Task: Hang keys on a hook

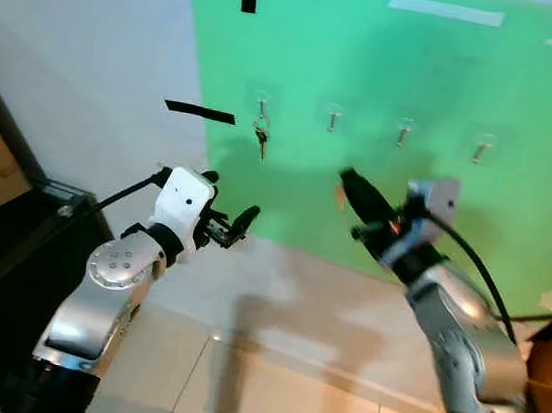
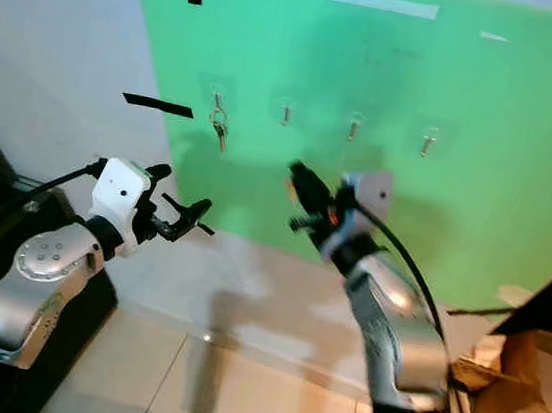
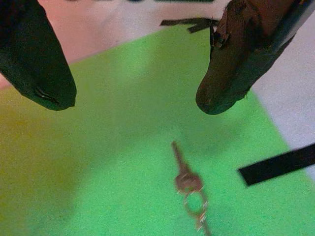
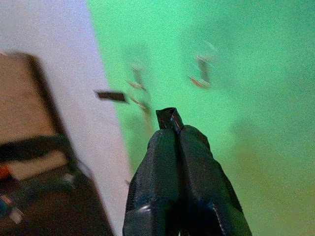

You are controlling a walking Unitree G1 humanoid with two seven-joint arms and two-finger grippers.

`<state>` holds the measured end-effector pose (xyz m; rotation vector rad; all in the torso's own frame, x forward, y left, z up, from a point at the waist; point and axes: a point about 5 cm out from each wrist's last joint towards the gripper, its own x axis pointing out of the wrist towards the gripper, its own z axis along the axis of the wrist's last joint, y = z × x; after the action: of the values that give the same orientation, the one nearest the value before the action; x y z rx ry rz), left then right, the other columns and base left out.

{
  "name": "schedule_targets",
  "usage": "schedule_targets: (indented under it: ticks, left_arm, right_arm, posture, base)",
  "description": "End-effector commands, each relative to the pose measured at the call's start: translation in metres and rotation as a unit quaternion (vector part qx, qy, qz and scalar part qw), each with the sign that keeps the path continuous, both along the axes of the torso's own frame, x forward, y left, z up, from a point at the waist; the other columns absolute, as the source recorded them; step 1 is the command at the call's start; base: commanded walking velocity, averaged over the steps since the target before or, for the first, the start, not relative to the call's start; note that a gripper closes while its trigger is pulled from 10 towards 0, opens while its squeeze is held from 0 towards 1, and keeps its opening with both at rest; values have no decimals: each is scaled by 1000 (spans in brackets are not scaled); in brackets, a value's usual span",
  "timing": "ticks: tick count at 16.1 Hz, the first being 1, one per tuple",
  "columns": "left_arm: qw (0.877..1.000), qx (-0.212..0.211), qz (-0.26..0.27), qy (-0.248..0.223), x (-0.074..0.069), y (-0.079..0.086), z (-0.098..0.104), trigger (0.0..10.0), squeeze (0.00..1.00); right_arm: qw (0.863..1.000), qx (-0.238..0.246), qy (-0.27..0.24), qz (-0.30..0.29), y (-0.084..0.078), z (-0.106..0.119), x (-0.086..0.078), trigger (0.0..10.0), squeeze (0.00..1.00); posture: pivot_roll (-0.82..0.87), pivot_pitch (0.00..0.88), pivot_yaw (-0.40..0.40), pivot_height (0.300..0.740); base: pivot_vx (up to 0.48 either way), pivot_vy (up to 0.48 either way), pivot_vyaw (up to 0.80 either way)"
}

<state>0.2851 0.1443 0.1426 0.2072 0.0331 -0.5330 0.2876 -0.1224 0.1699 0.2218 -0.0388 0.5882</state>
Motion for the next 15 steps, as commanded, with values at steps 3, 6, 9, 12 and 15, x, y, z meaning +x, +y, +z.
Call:
schedule_targets:
  ticks: [3, 6, 9, 12, 15]
  left_arm:
    - [999, 0, -34, -3, -5, 2, 6, 10000, 0]
    - [997, -17, -71, 1, -11, -1, 12, 10000, 0]
    - [995, -30, -91, 7, -16, -3, 13, 10000, 0]
    - [992, -47, -120, 18, -21, -7, 15, 10000, 0]
    - [990, -47, -129, 30, -24, -7, 14, 10000, 0]
  right_arm:
    - [999, 25, 4, 25, 11, 7, 10, 10000, 0]
    - [999, 31, 15, 24, 16, 8, 17, 10000, 0]
    - [998, 53, 19, 21, 18, 11, 22, 10000, 0]
    - [996, 85, 9, 28, 22, 20, 26, 10000, 0]
    - [995, 99, 6, 32, 24, 24, 30, 10000, 0]
  posture:
    - [-9, 0, 62, 740]
    - [0, 0, 58, 740]
    - [0, 0, 61, 740]
    - [1, 0, 62, 740]
    - [8, 0, 63, 740]
  base:
    - [0, 0, 0]
    - [0, 0, 0]
    - [0, 0, 0]
    - [0, 0, 0]
    - [0, 0, 0]
